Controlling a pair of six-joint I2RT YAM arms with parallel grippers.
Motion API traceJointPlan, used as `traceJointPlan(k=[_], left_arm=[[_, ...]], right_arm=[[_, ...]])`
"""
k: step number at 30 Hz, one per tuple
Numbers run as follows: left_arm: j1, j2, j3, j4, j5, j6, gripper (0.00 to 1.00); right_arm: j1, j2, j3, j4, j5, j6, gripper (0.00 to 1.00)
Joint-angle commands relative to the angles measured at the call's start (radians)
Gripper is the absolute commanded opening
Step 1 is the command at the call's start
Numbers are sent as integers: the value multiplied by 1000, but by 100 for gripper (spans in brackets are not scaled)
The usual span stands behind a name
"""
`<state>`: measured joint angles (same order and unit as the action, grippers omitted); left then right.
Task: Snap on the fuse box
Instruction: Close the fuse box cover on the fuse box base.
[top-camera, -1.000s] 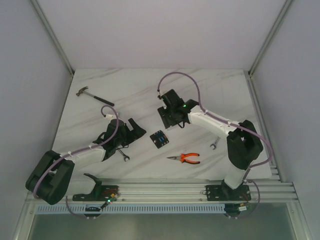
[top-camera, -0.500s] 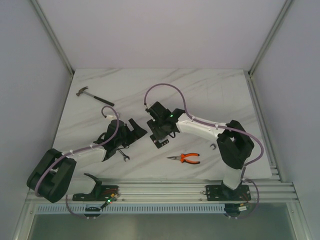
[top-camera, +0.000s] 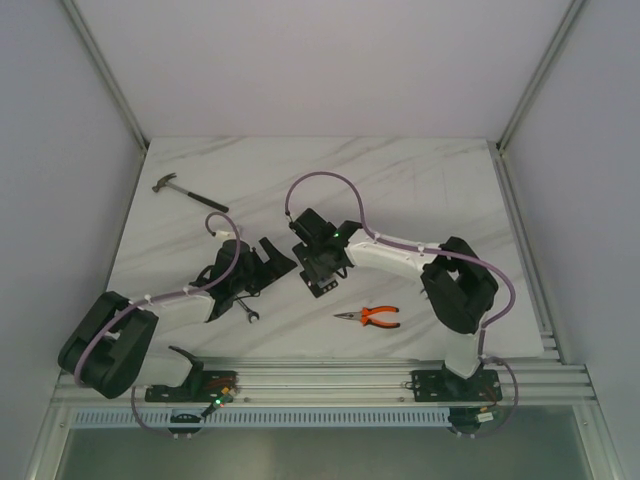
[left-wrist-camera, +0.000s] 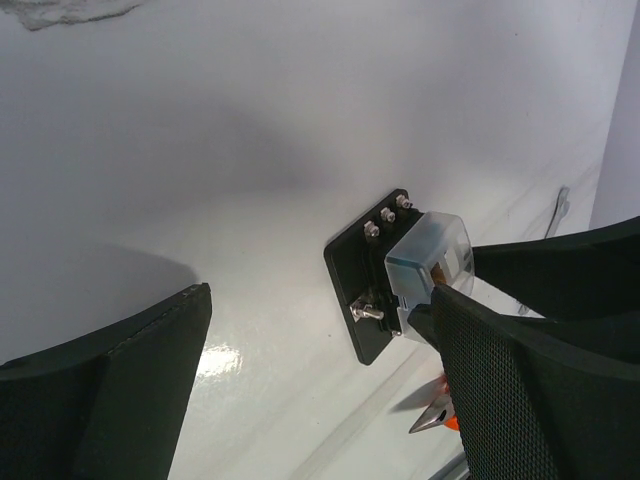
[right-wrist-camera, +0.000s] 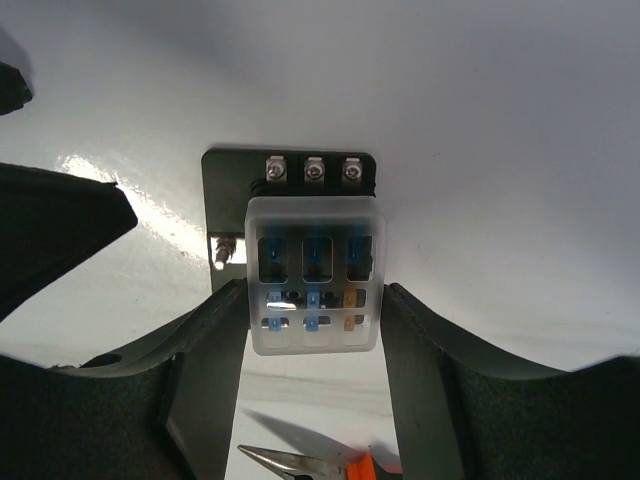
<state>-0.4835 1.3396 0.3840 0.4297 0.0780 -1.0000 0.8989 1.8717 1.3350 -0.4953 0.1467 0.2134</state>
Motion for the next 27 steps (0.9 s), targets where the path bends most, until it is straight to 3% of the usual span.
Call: traceJointPlan(k=[1,9,13,16,21,27], left_arm=[[6,12,-14,28,19,-8,100],[6,21,-14,39,31,-9,100],[2,31,-8,56,43,-11,99],[-4,49,16,58,53,-2,97],[-28,106,73,44,56,22,89],[-66,144,144,-8,36,69,76]], right_arm=[[8,26,3,10,16,-11,52],[9,45,17,14,-4,-19,63],[6,-4,10,12,-12,-13,76],[-13,-63,-11,11,-38,-2,79],[-101,-124,-71,50,-179,31,75],[-179,-124,-145,144,-330,53,60]])
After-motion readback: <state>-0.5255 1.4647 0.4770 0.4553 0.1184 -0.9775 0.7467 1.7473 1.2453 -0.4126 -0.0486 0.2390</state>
